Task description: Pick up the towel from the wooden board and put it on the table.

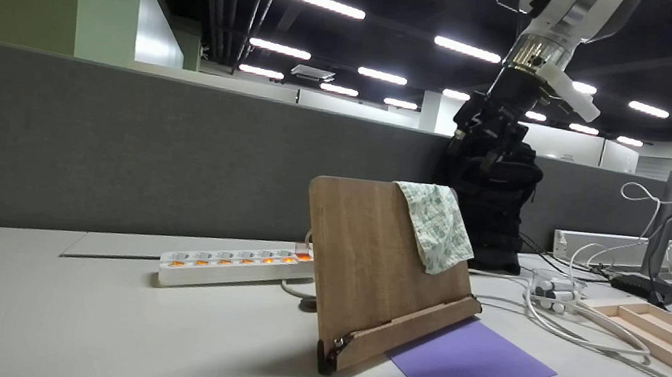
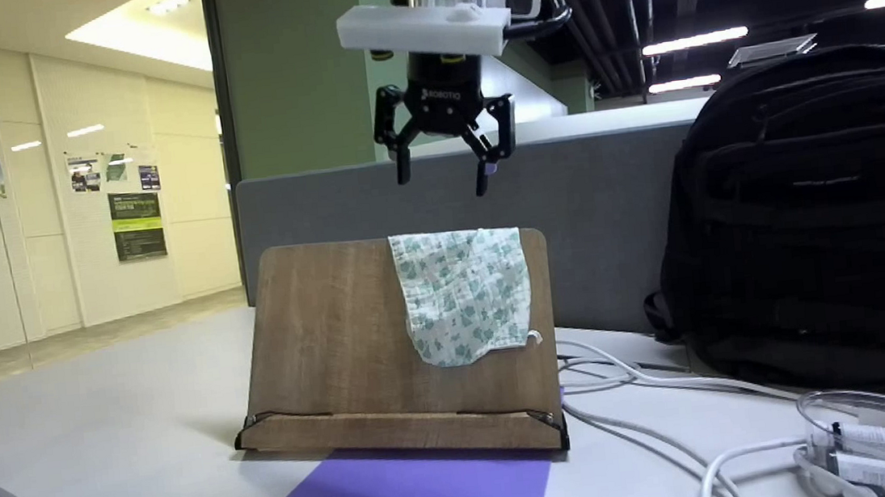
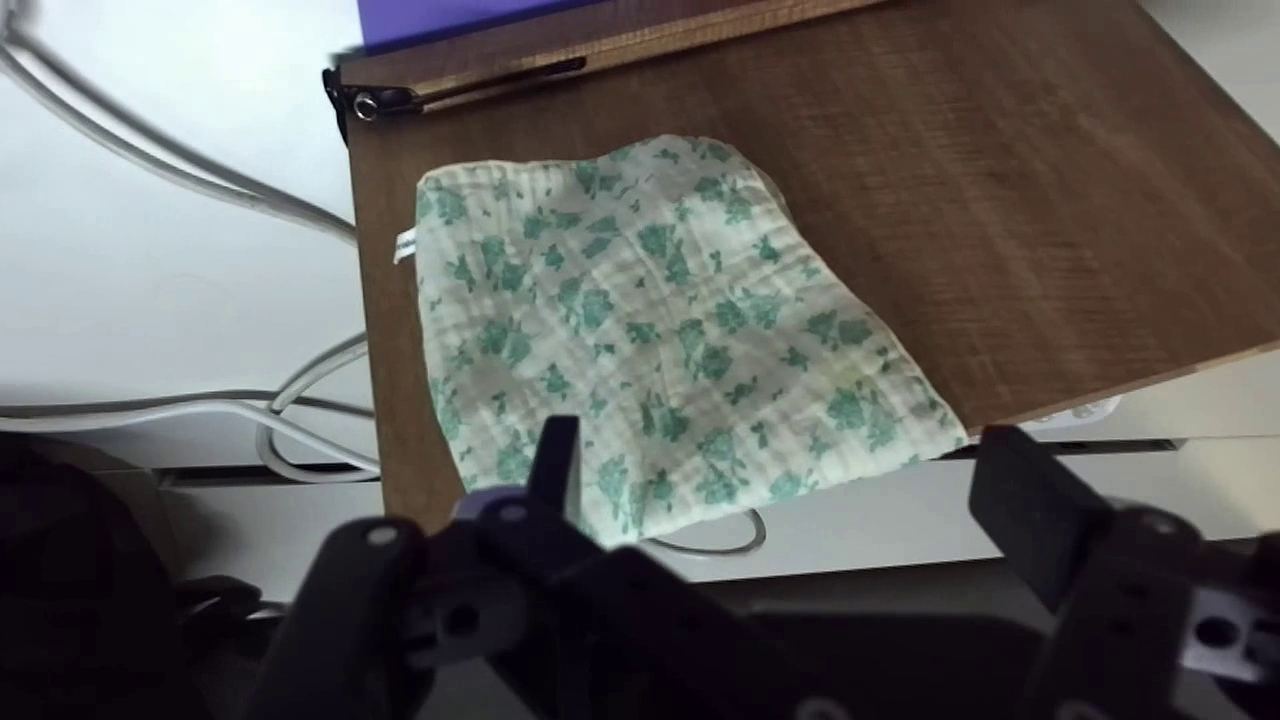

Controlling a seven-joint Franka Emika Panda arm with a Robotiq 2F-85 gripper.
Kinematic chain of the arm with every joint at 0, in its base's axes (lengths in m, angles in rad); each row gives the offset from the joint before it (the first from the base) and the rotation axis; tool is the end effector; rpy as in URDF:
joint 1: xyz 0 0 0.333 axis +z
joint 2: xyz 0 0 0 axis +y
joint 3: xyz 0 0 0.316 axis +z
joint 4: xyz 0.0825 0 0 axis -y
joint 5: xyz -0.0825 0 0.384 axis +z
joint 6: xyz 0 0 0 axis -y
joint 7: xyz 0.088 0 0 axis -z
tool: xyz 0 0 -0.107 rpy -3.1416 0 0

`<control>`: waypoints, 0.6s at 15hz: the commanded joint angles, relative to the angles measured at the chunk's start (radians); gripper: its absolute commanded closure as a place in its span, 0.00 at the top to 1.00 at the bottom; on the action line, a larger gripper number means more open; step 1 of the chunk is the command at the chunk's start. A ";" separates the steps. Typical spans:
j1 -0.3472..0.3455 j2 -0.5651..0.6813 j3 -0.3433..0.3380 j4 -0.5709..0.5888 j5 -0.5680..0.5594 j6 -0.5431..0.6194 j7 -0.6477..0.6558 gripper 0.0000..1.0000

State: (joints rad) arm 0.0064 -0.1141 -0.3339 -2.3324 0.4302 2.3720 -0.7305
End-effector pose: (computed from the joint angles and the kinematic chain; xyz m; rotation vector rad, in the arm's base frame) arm 0.4806 -0.1597 0.3960 -2.8666 -0.1608 -0.4367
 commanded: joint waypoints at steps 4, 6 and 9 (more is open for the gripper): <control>-0.108 0.164 0.080 0.152 -0.074 -0.040 0.024 1.00; -0.128 0.190 0.102 0.165 -0.109 -0.018 0.035 1.00; -0.147 0.224 0.130 0.182 -0.157 0.004 0.042 1.00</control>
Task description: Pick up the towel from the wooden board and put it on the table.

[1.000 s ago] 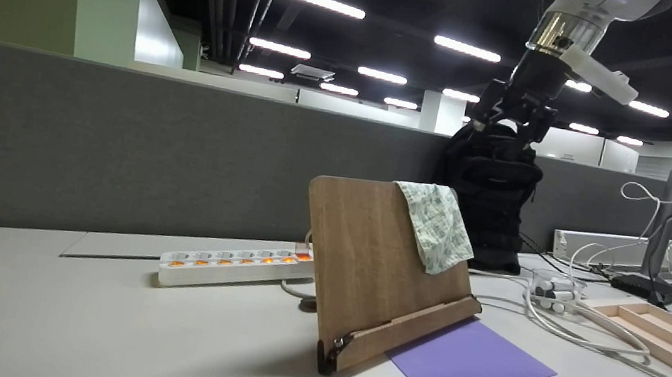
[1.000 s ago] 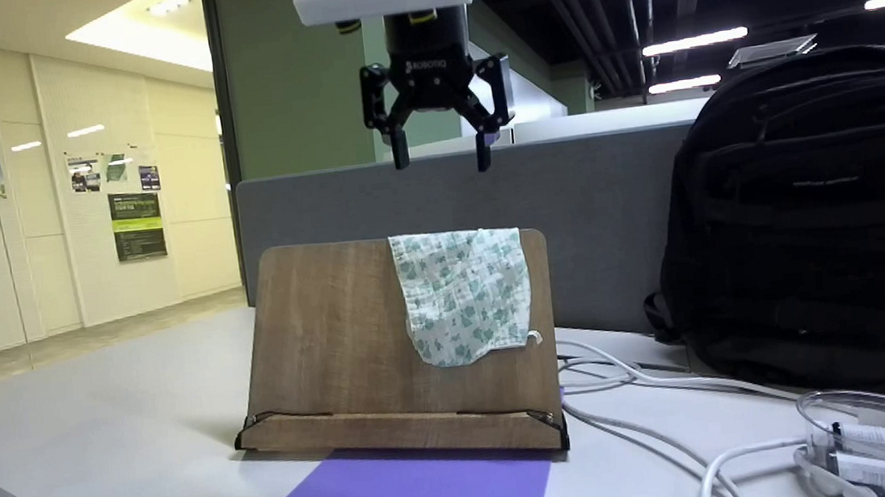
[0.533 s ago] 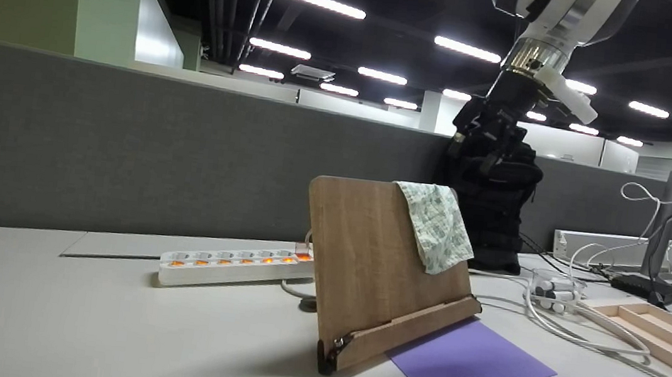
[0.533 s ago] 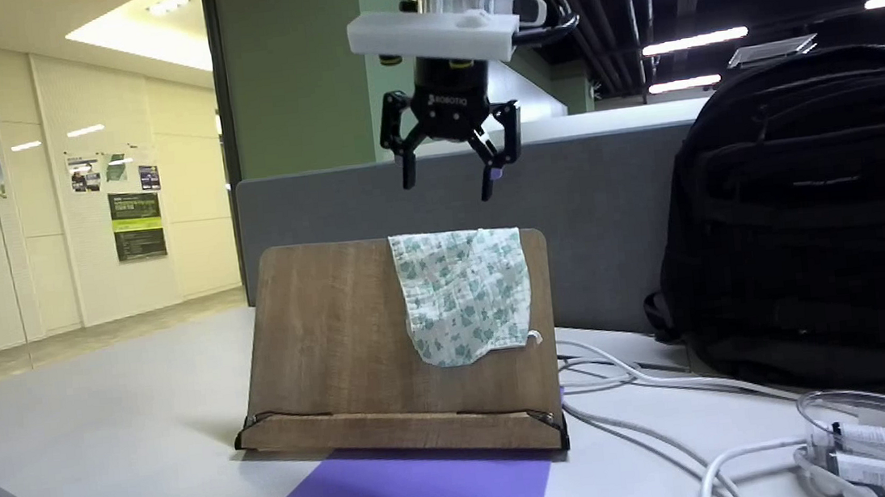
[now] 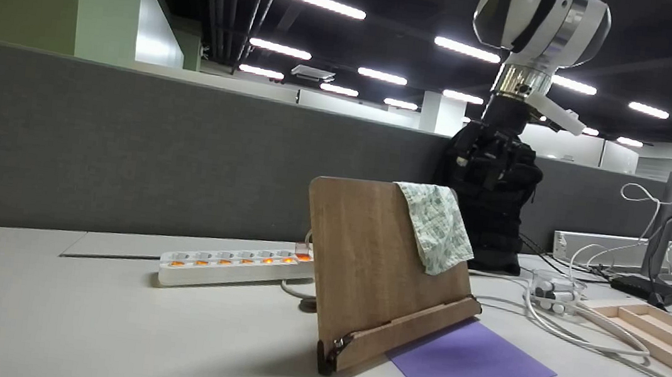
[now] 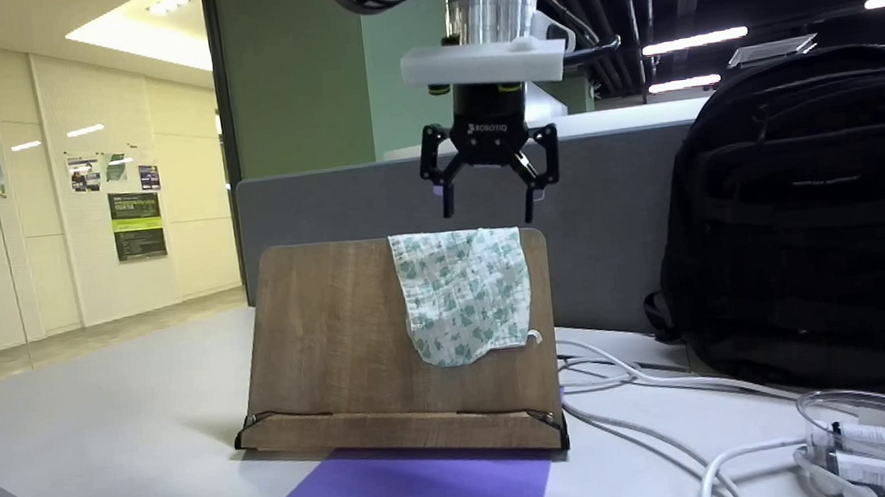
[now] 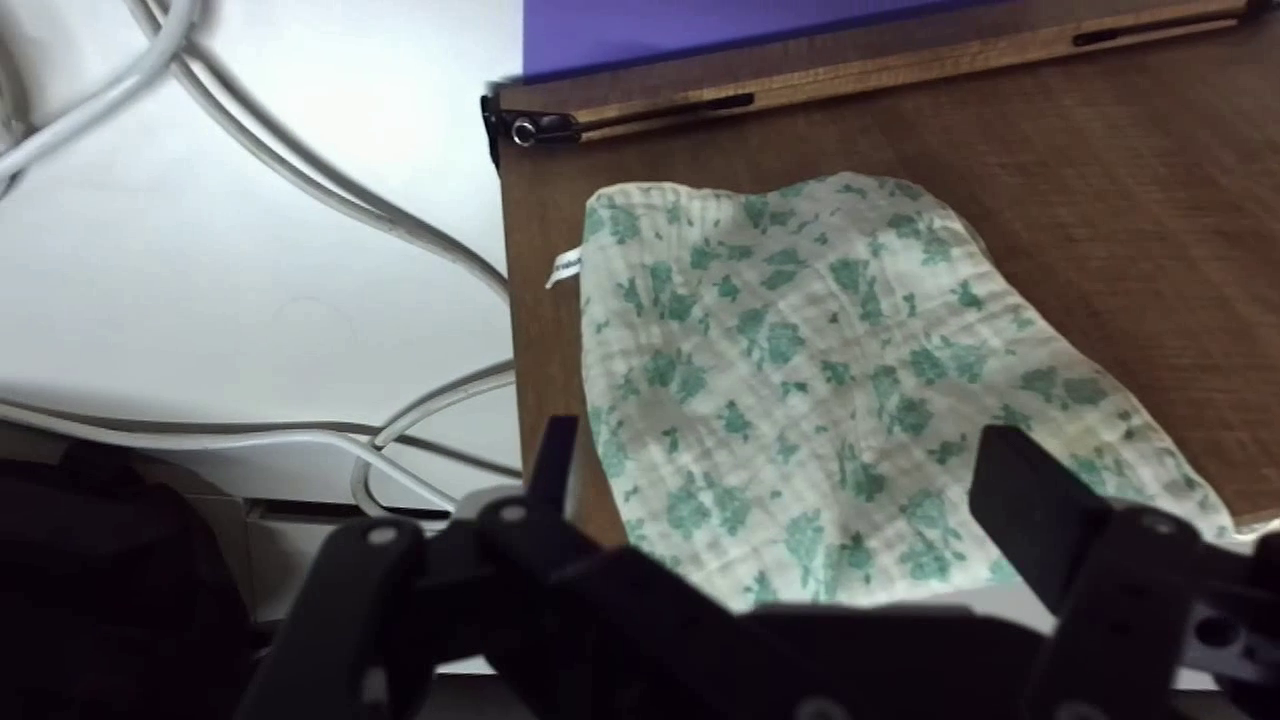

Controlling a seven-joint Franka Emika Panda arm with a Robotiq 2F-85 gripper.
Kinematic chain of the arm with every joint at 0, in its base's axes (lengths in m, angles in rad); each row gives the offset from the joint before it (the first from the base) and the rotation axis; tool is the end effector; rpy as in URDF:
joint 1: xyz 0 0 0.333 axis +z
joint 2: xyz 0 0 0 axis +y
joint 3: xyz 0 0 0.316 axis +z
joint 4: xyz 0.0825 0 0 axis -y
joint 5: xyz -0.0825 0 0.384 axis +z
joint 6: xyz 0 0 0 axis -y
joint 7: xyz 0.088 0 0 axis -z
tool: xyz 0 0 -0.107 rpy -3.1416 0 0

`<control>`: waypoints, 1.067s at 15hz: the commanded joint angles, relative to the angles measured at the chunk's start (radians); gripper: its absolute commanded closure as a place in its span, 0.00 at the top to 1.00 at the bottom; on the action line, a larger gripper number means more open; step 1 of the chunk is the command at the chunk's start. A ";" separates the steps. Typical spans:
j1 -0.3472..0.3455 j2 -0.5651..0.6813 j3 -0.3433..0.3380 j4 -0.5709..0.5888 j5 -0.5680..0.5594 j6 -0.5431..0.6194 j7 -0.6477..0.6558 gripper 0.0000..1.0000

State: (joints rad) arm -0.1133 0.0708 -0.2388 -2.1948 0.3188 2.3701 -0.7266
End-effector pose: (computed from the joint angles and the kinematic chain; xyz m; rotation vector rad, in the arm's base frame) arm 0.5191 -0.1860 0.3641 -2.9855 -0.2371 -0.3061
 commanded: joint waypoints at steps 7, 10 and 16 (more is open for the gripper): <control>-0.045 0.098 0.087 0.064 -0.079 0.087 0.048 1.00; -0.048 0.118 0.110 0.068 -0.072 0.111 0.044 1.00; -0.058 0.130 0.154 0.065 -0.041 0.118 0.024 0.45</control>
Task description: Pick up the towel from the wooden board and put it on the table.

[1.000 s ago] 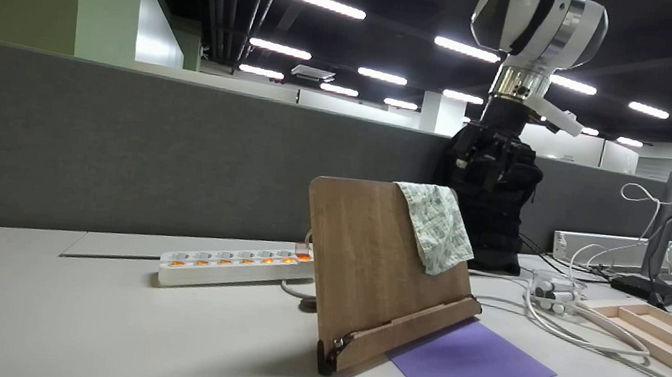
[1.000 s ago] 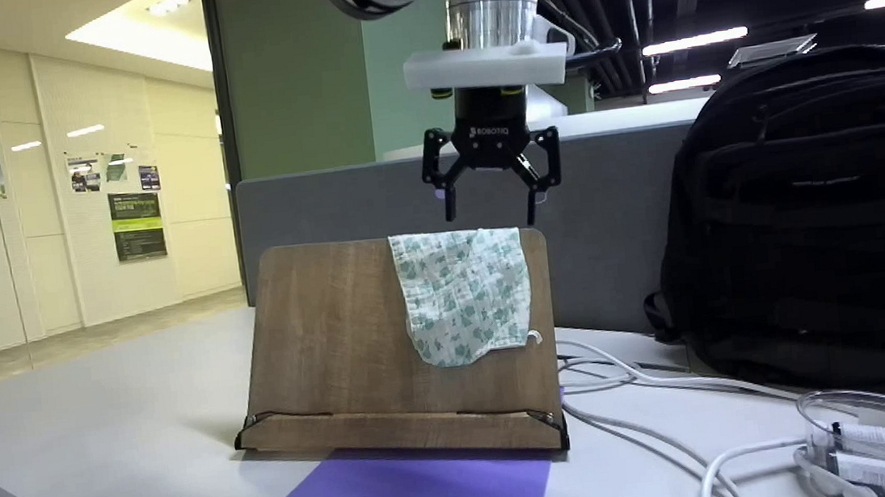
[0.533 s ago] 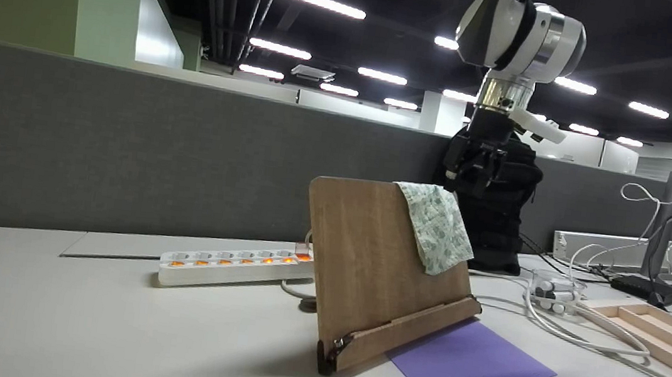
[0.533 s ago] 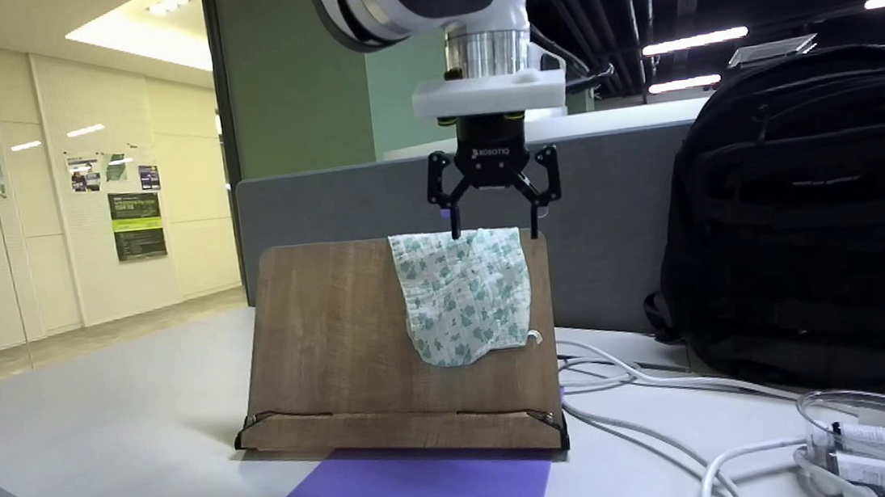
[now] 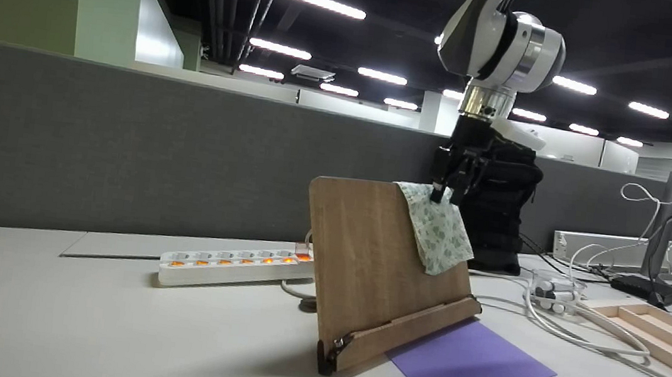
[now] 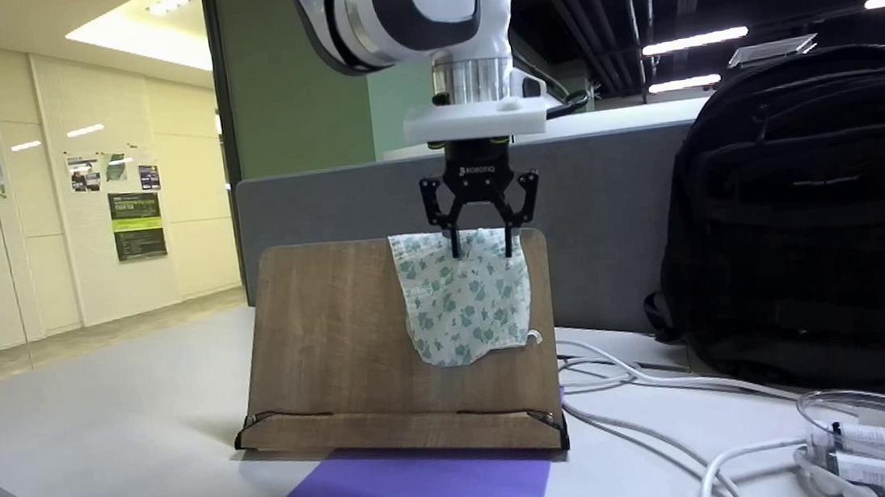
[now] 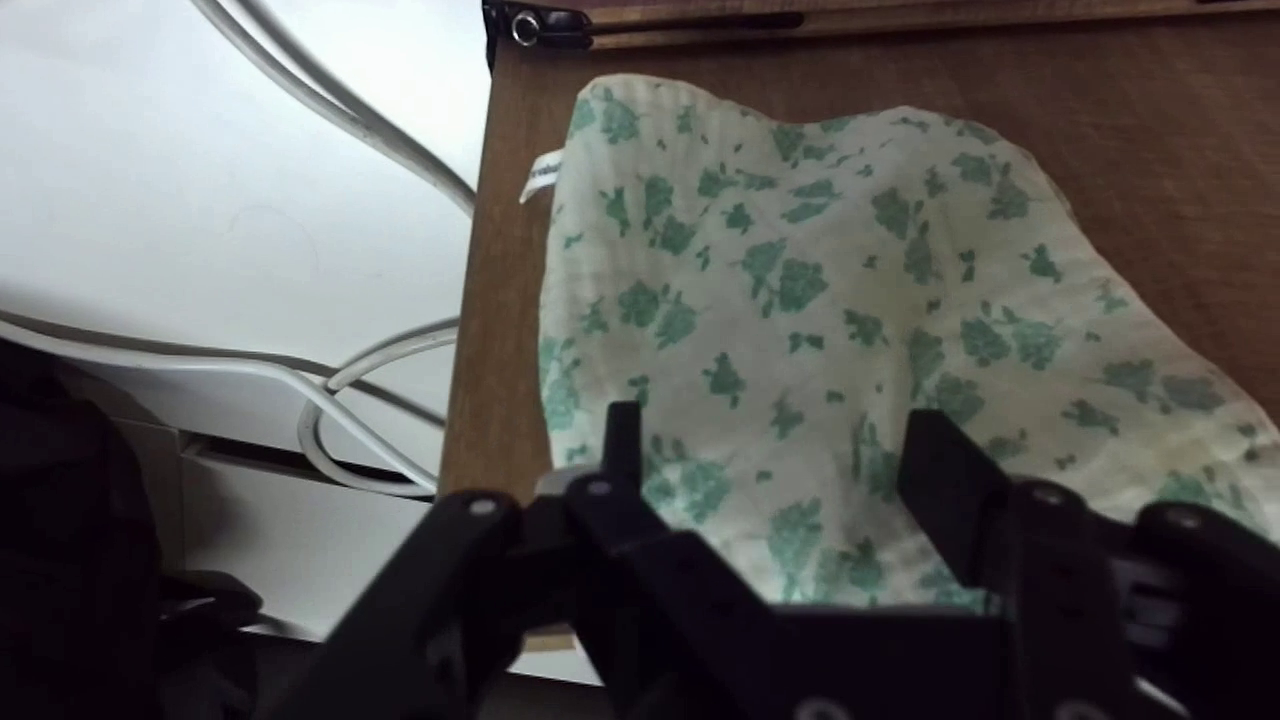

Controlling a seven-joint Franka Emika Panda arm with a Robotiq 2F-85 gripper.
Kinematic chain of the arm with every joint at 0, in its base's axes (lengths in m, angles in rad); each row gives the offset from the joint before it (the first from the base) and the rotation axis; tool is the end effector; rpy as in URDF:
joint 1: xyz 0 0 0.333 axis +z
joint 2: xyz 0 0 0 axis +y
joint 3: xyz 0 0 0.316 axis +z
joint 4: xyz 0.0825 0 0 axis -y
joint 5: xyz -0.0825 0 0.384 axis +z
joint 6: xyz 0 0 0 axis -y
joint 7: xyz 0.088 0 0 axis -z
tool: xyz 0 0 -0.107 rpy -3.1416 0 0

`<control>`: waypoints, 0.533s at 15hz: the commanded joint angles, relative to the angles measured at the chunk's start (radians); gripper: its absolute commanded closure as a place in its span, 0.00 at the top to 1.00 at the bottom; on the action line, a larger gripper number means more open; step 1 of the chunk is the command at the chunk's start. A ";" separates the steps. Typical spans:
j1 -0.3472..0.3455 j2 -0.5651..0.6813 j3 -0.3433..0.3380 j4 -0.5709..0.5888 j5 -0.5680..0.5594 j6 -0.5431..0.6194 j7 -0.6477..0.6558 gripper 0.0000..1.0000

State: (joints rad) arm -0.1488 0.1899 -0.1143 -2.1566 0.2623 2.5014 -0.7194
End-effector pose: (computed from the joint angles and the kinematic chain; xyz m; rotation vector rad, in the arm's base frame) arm 0.5559 -0.1505 0.3262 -3.0392 -0.3998 -0.3227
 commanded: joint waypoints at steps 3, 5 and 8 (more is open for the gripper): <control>-0.026 -0.008 0.049 0.012 0.051 -0.020 -0.001 0.25; -0.030 -0.024 0.056 0.000 0.077 -0.031 -0.006 0.11; -0.035 -0.048 0.058 -0.017 0.113 -0.047 -0.010 0.00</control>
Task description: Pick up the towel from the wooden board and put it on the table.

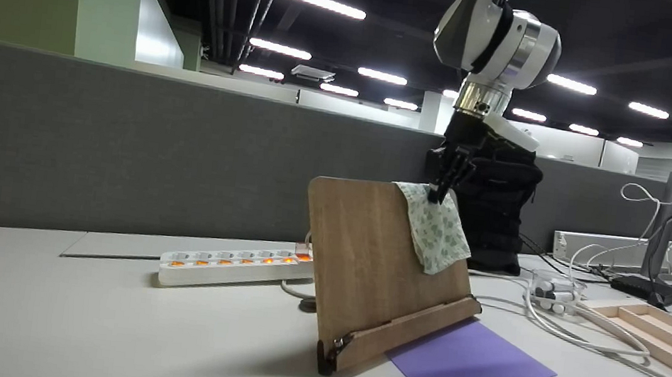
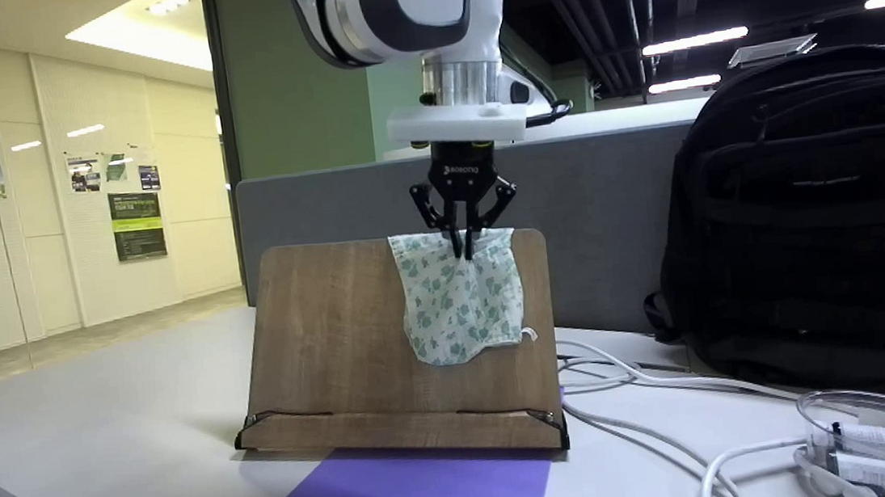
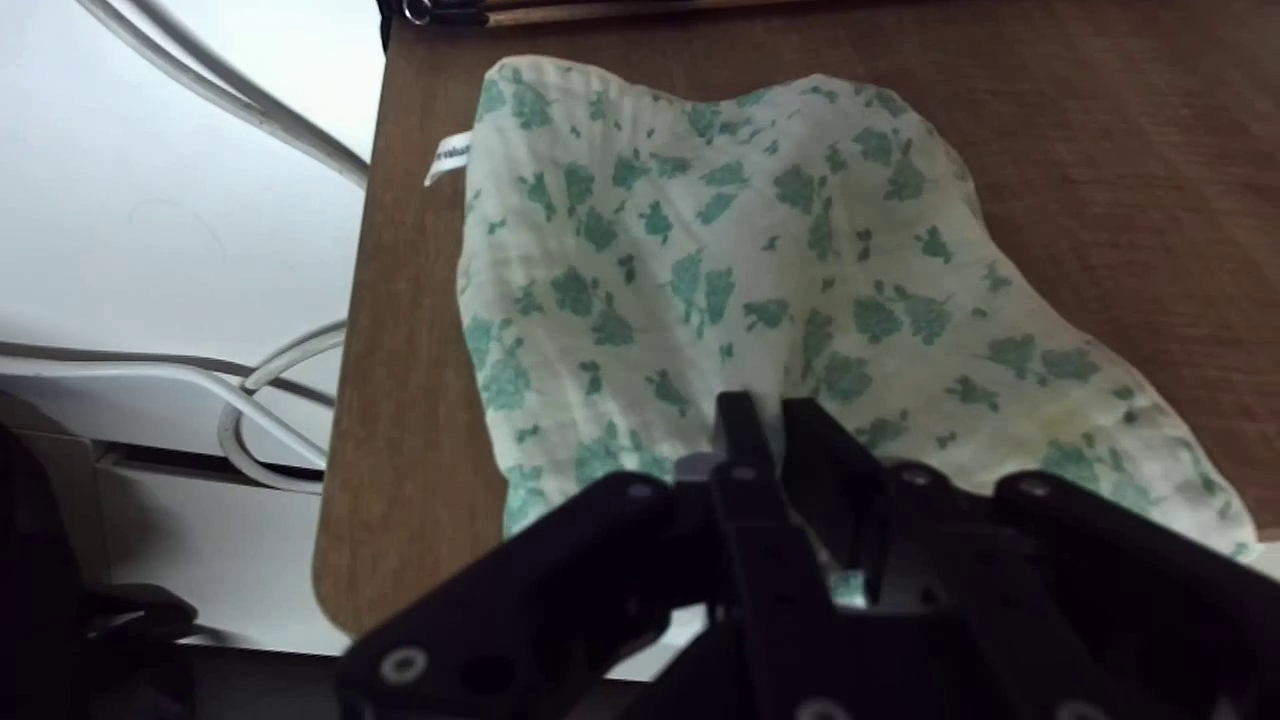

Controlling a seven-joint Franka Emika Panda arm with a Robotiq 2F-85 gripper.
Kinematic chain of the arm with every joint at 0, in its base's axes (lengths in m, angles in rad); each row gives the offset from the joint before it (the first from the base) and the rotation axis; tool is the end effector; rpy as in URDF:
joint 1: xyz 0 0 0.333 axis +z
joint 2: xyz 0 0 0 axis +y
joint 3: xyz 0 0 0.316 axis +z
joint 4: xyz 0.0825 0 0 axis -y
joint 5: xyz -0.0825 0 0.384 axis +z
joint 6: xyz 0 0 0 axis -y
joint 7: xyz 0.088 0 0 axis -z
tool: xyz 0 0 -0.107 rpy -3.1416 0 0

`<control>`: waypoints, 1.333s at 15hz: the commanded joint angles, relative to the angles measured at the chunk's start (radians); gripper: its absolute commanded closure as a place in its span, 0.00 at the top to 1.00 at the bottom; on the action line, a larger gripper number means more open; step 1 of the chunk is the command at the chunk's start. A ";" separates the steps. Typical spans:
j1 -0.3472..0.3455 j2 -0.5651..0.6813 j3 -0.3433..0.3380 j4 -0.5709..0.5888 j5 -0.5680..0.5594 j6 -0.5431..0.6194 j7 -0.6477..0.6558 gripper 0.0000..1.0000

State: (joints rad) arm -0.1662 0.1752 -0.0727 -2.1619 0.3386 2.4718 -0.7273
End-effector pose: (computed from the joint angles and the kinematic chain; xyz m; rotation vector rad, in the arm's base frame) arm 0.5554 -0.1355 0.3289 -2.9750 -0.3561 -0.3302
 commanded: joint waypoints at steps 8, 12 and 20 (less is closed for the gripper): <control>-0.012 -0.234 -0.018 -0.205 0.114 -0.118 0.031 0.01; -0.015 -0.422 -0.083 -0.413 0.093 -0.130 0.122 0.01; 0.014 -0.501 -0.177 -0.492 0.082 -0.122 0.115 0.01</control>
State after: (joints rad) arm -0.1868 -0.3373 -0.2278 -2.6643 0.4508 2.3378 -0.6324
